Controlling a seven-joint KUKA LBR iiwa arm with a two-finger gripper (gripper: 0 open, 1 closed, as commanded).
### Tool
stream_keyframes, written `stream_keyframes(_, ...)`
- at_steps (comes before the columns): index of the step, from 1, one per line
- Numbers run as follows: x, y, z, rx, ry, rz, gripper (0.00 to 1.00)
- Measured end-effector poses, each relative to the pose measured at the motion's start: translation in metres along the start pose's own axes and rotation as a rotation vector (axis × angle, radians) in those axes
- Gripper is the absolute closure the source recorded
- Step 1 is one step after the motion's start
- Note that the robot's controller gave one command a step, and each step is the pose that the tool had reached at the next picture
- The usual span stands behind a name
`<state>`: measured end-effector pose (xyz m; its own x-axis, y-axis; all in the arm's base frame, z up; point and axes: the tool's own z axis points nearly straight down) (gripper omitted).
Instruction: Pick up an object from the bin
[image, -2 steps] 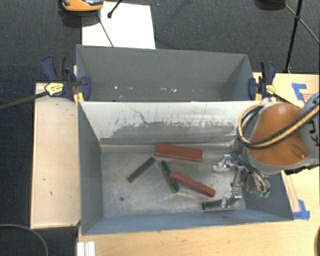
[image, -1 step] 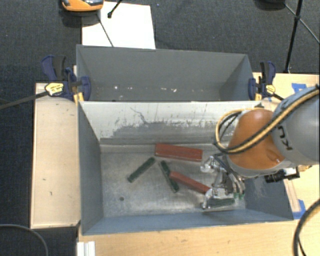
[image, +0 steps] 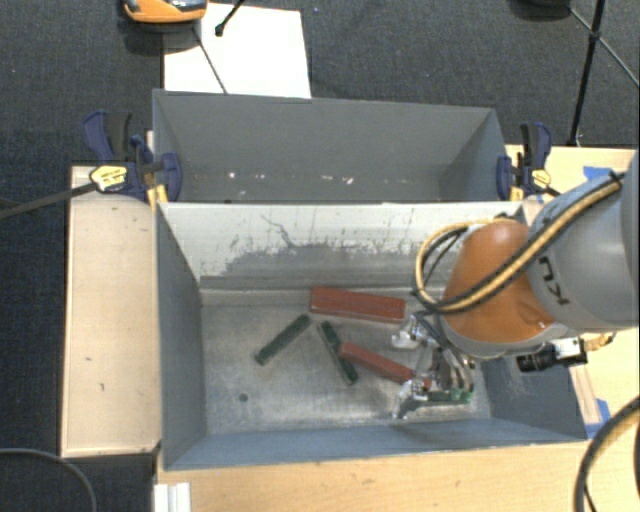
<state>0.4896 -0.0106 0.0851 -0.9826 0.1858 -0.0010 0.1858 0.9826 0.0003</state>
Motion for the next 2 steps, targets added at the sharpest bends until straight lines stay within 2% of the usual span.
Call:
stream_keyframes(1,-0.001,0.004,-0.014,0.000,-0.003,0.220,0.00)
stream_keyframes(2,0.004,0.004,0.014,-0.001,-0.004,0.188,0.00)
